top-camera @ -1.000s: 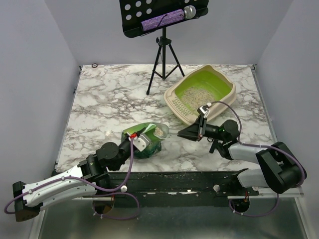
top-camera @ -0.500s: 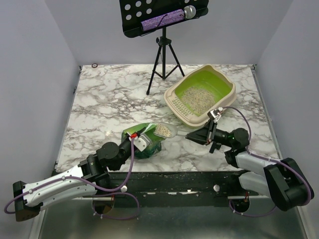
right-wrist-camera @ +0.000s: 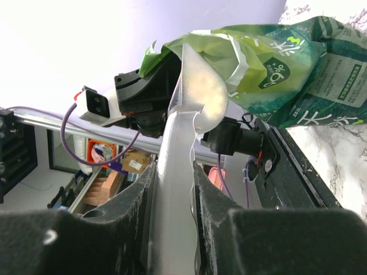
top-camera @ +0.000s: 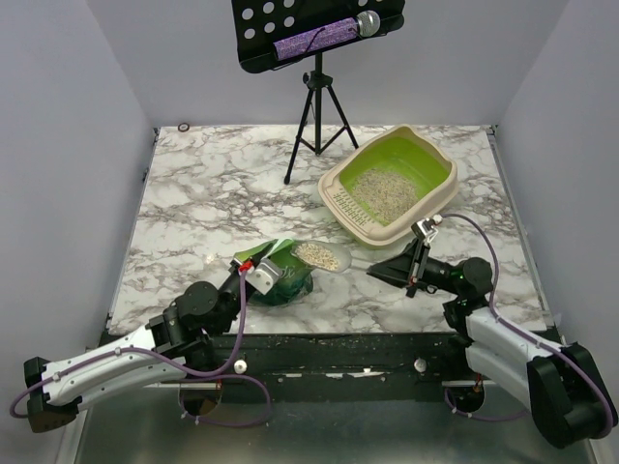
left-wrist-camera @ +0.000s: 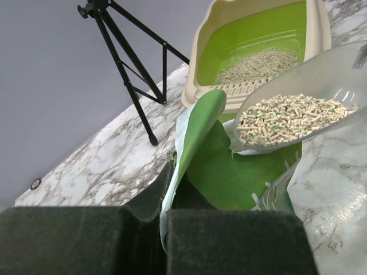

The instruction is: Fill the litter box with clean litter

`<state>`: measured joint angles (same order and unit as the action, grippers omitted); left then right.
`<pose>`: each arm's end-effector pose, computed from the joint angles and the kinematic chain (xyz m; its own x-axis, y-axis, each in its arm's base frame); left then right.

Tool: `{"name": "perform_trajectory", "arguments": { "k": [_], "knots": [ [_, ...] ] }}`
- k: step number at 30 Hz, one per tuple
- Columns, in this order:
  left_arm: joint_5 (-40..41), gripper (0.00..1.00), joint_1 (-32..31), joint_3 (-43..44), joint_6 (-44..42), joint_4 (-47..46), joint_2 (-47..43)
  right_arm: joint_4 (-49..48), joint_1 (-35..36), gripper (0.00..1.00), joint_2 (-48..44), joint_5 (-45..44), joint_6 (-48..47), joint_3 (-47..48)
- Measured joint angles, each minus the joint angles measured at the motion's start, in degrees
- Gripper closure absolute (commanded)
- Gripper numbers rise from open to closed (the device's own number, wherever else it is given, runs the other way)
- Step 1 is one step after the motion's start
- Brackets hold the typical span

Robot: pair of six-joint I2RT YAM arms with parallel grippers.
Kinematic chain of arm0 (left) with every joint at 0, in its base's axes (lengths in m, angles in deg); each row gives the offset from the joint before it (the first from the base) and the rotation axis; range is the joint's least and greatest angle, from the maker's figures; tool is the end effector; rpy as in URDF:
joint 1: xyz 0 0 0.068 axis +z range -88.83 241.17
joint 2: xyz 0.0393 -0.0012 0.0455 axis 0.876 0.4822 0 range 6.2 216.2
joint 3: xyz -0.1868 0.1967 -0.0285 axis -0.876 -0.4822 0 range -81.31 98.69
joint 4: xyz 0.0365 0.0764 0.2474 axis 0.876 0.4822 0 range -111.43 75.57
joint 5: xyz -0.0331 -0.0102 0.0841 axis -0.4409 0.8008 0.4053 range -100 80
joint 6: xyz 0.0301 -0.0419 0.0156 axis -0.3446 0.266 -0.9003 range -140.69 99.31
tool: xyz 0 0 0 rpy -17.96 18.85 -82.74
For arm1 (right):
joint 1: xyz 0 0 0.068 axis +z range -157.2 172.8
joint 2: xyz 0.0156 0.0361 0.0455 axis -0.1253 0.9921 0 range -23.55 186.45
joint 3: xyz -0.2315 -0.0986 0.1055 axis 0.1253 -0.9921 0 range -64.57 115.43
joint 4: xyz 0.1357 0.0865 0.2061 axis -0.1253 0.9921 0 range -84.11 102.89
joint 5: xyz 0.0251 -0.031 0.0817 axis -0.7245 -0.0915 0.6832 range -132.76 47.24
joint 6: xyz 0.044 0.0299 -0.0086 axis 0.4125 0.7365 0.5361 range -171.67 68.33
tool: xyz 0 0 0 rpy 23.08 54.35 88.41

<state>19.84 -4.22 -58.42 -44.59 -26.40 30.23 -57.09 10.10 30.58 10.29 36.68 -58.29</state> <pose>0.0701 -0.1106 0.2832 0.2613 0.2735 -0.9257 0.5206 0.7676 0.3738 0.1504 0.0766 0.2110 -0.9078 0.3466 -0.2362 -0.2754 -0.0676 0.9590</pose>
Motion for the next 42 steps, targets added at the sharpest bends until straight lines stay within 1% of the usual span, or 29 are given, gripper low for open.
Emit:
{"name": "perform_trajectory", "arguments": {
  "k": [9, 14, 20, 27, 32, 36, 42],
  "knots": [
    [0.4, 1.00, 0.0, -0.2, -0.3, -0.3, -0.3, 11.0, -0.3, 0.99, -7.1, -6.5, -0.6, 0.3],
    [0.4, 1.00, 0.0, -0.2, -0.2, -0.2, -0.4, 16.5, -0.5, 0.99, -9.6, -11.6, -0.9, 3.0],
    [0.4, 1.00, 0.0, -0.2, -0.2, -0.1, -0.8, 20.6, -0.5, 0.99, -11.4, -18.9, -1.4, 6.3],
    [0.4, 1.00, 0.0, -0.2, 0.0, -0.1, -0.9, 25.5, -0.5, 0.99, -10.9, -28.3, -4.6, 9.7],
    [0.4, 1.00, 0.0, -0.2, 0.2, 0.0, -1.1, 26.5, -1.6, 0.99, -7.4, -33.7, -8.1, 13.2],
    [0.4, 1.00, 0.0, -0.2, 0.2, 0.1, -1.3, 27.0, -2.3, 0.99, -4.3, -37.8, -10.1, 14.2],
    [0.4, 1.00, 0.0, -0.2, 0.4, 0.3, -1.3, 33.0, -3.7, 1.00, -1.2, -43.5, -14.8, 15.9]
  ]
}}
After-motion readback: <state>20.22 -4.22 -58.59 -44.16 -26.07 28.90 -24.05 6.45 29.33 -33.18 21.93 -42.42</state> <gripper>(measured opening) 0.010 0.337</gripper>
